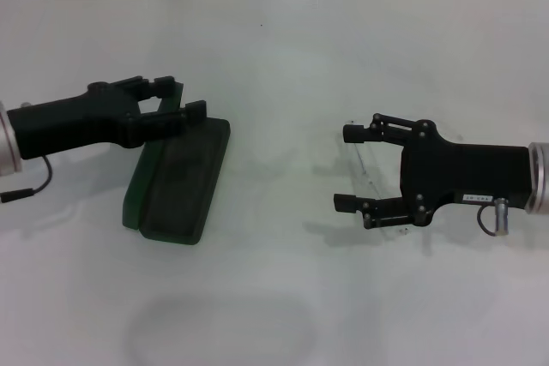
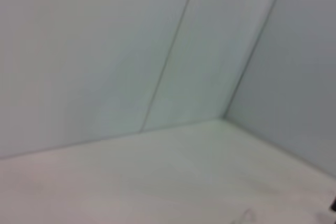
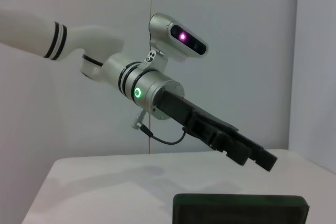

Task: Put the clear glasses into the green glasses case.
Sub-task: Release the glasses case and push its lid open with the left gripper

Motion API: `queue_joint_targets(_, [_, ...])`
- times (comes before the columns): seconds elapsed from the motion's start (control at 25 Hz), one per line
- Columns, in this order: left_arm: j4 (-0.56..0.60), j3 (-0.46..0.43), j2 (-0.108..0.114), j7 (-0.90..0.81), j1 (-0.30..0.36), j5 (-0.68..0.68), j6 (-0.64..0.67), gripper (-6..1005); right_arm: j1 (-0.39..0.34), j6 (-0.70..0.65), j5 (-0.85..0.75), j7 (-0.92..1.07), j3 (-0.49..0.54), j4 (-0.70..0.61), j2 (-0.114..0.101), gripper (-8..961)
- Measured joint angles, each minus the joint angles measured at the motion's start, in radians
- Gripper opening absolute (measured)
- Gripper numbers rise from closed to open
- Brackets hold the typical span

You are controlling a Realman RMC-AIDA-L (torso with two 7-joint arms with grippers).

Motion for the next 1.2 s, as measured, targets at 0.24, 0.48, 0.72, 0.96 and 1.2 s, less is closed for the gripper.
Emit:
queue_joint_targets(0.24, [0.222, -0.080, -0.067, -0.129, 0.046, 0.183, -0.011, 799, -0.002, 0.002, 0.000, 0.000, -0.001, -0.001, -0.002, 871])
queue_joint_targets(0.48, [0.282, -0.083, -0.078, -0.212, 0.074, 0.234, -0.010, 794, -0.002, 0.007, 0.000, 0.000, -0.002, -0.001, -0.002, 871])
queue_joint_targets(0.72, [0.212, -0.087, -0.078, -0.220, 0.048, 0.290, -0.013, 789, -0.001, 0.019, 0.000, -0.007, -0.003, -0.001, 0.000, 871])
queue_joint_targets(0.96, [0.182, -0.087, -0.077, -0.245, 0.026, 0.342, -0.059, 785, 0.001, 0.019, 0.000, -0.012, -0.004, -0.001, 0.001, 871])
queue_joint_targets(1.2, [0.176, -0.083, -0.078, -0.261, 0.020, 0.371, -0.091, 780, -0.001, 0.024, 0.000, -0.013, -0.004, 0.000, 0.001, 871])
